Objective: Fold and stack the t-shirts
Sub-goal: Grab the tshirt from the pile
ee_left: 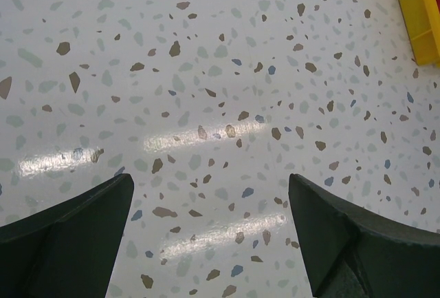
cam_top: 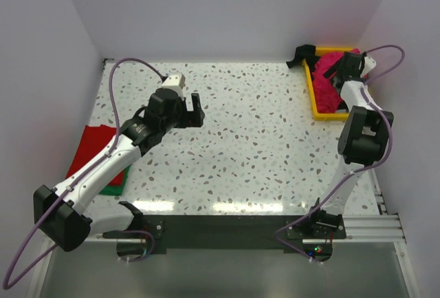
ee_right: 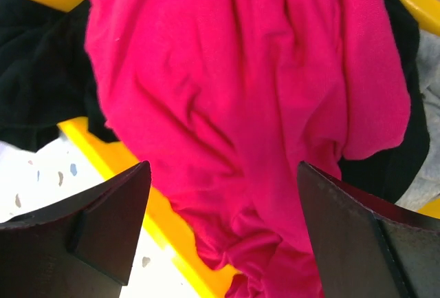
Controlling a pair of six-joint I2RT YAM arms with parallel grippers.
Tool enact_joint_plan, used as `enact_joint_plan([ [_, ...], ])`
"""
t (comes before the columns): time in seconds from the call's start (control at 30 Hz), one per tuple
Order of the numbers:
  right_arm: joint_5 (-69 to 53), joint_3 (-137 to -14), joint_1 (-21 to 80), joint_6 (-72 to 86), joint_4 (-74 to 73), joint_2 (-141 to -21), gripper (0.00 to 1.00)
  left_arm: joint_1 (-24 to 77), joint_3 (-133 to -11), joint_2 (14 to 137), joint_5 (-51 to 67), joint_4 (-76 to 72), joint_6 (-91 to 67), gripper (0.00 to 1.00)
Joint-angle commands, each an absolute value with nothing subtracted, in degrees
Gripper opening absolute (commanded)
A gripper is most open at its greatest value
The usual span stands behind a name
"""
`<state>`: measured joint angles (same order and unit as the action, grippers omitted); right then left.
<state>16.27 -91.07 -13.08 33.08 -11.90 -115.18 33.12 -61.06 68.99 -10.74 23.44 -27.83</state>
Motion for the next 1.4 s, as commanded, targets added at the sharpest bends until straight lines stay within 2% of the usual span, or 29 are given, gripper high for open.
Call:
enact_joint_plan([
  [0.0,21.61,-94.48,-13.10,32.61,-6.77,-116.28,0.90,33.05,-61.26,68.73,-10.55,23.03,-26.37,1.00],
  [0.33,24.69,-101.33,-13.89,27.78,-7.90,-122.78,0.89,33.05,-61.61,69.17,-11.08,23.55,-26.28,1.00],
  [0.47,24.79,-104.50,-13.97,25.84,-9.58,-125.51,0.81,33.05,-61.61,69.26,-10.81,23.55,-26.46,1.00],
  [0.6,25.05,-103.54,-13.97,25.14,-9.23,-125.60,0.62,32.96,-61.52,69.61,-10.72,23.55,-26.63,1.00],
  [0.63,25.05,-103.45,-13.97,25.05,-9.32,-125.60,0.50,32.96,-61.61,69.78,-10.46,23.55,-26.63,1.00],
  [0.73,24.70,-102.92,-13.97,24.96,-9.76,-124.55,0.27,32.96,-61.52,69.70,-10.20,23.47,-26.81,1.00],
  [0.8,24.00,-102.40,-13.97,25.14,-9.58,-123.67,0.19,32.96,-61.52,69.70,-10.11,23.56,-26.72,1.00],
  [0.83,23.65,-102.39,-13.97,25.31,-10.02,-122.71,0.10,32.96,-61.61,69.78,-10.11,23.55,-26.72,1.00],
  [0.97,21.62,-102.74,-13.89,25.58,-10.81,-119.71,0.01,32.96,-61.52,69.70,-9.93,23.47,-26.89,1.00],
  [1.37,16.44,-98.18,-13.89,27.33,-8.53,-107.23,0.00,32.87,-61.44,69.61,-9.49,23.38,-27.16,1.00],
])
